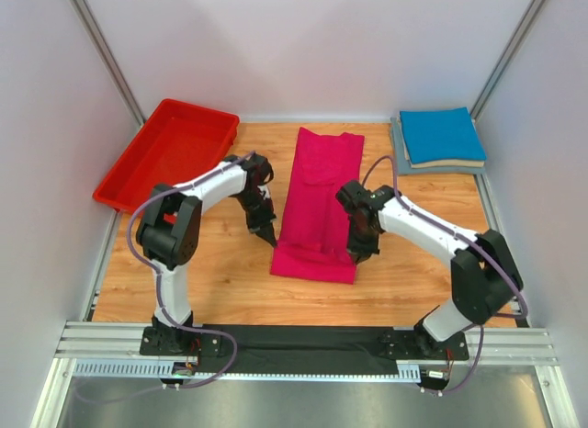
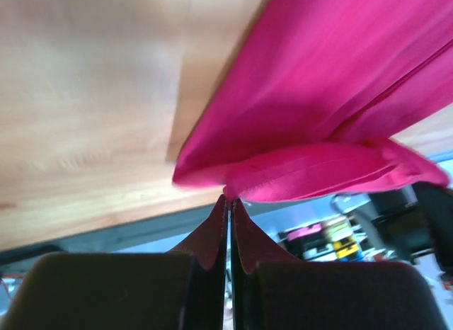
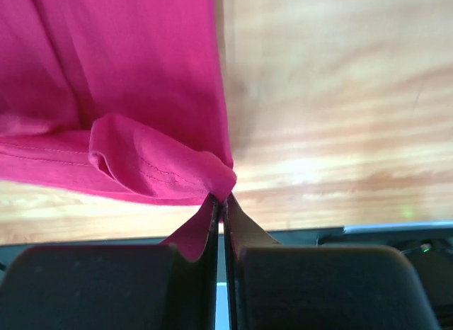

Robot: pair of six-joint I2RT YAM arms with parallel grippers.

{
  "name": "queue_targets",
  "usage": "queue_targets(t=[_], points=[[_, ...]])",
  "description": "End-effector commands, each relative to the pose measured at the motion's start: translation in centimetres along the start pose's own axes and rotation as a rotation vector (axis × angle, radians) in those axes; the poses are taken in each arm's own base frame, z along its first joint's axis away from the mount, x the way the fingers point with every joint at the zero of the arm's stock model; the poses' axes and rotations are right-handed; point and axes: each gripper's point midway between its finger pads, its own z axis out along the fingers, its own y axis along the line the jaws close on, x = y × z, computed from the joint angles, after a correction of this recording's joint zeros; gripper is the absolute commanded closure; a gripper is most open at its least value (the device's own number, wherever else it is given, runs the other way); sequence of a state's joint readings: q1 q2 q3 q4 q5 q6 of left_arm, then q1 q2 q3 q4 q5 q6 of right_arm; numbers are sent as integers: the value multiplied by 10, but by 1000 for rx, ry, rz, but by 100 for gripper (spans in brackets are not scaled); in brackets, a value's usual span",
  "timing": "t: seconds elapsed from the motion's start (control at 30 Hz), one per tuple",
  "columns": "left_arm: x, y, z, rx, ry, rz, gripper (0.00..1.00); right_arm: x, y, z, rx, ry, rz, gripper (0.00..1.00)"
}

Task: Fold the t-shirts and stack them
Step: Fold the tshirt

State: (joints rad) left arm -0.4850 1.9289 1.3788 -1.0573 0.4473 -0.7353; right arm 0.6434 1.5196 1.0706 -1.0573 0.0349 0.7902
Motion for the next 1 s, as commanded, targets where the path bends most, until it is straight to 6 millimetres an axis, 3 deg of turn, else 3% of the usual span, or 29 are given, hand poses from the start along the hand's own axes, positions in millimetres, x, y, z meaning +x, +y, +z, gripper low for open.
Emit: queue_targets(t=[0.0, 0.03, 0.1, 0.13, 0.2, 0.23, 0.3, 0.47, 0.7, 0.97], points=[[-28, -1, -21, -16, -11, -11, 100, -31, 1, -2, 13, 1, -82, 100], [-42, -14, -33, 12, -49, 10, 100, -38, 1, -2, 11, 0, -92, 100], [-58, -15, -33, 16, -33, -14, 100, -60, 6, -2, 6, -4, -75, 100], [-70, -27, -43, 48, -60, -1, 100, -66, 7, -2, 3, -2, -91, 100], [-84, -33, -40, 91, -34, -22, 100, -88, 10, -9, -1, -20, -78, 100], [-93, -43, -48, 125, -58, -8, 100, -92, 7, -3, 23, 6, -90, 100], [-108, -46, -47, 165, -53, -21, 100, -115, 9, -11, 11, -25, -76, 100], [-141, -57, -54, 264, -93, -37, 100, -157, 3, -10, 13, -21, -41, 100], [-168, -91, -68, 419, -197, -5, 100, -190, 7, -9, -4, -42, -78, 100], [-193, -101, -62, 451, -235, -55, 100, -219, 12, -1, -50, -59, -46, 100]])
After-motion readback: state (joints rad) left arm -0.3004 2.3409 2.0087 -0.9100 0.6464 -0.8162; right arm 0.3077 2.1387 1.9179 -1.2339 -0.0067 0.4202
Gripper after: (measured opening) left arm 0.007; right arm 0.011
